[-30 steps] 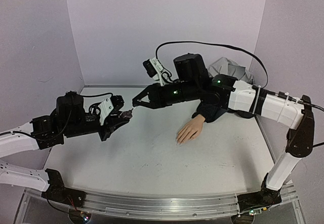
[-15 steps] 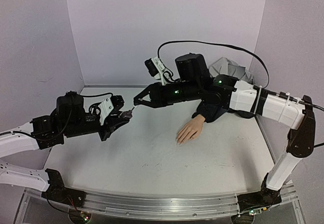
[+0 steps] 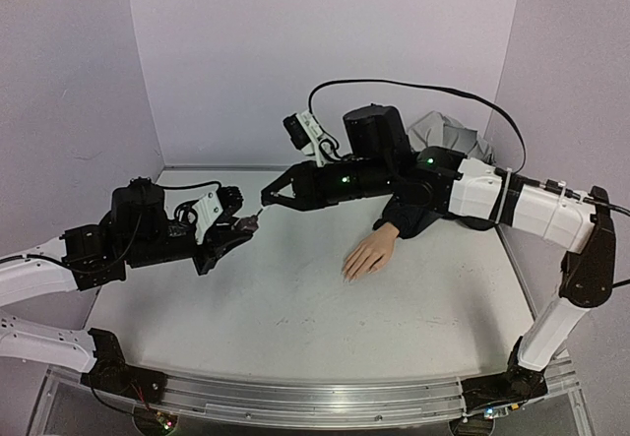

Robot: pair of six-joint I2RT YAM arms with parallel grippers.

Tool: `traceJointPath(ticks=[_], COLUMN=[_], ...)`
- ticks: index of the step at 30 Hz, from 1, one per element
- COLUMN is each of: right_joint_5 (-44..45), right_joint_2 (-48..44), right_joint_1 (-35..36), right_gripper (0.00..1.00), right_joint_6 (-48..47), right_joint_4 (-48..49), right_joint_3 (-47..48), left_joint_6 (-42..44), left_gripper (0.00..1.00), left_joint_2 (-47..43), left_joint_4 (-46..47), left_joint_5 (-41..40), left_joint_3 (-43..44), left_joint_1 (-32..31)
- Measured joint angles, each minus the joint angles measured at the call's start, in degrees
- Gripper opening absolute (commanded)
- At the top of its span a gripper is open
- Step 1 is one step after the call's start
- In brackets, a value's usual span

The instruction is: Paint the nails

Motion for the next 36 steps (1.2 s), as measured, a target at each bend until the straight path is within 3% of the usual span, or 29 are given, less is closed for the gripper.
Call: traceJointPath(ticks=[25, 29, 36], right_joint_5=[0.52, 3.63, 13.49], right_joint_2=[-4.02, -8.57, -21.22], right_joint_1=[0.00, -0.15, -1.68], right_gripper=[0.00, 0.00, 0.00], right_joint_6=[0.79, 0.90, 1.29], right_joint_4=[1.70, 2.25, 1.20], right_joint_3=[-3.04, -6.80, -21.46], left_joint_6=[0.00, 0.00, -0.22], left_gripper=[0.00, 0.00, 0.00], left_joint_2=[0.50, 0.55, 0.81], left_joint_4=[0.00, 0.02, -0.02], left_joint_5=[-1.77, -2.45, -4.17], left_joint_3=[0.02, 0.02, 0.22], left_joint_1=[0.00, 0.00, 0.00])
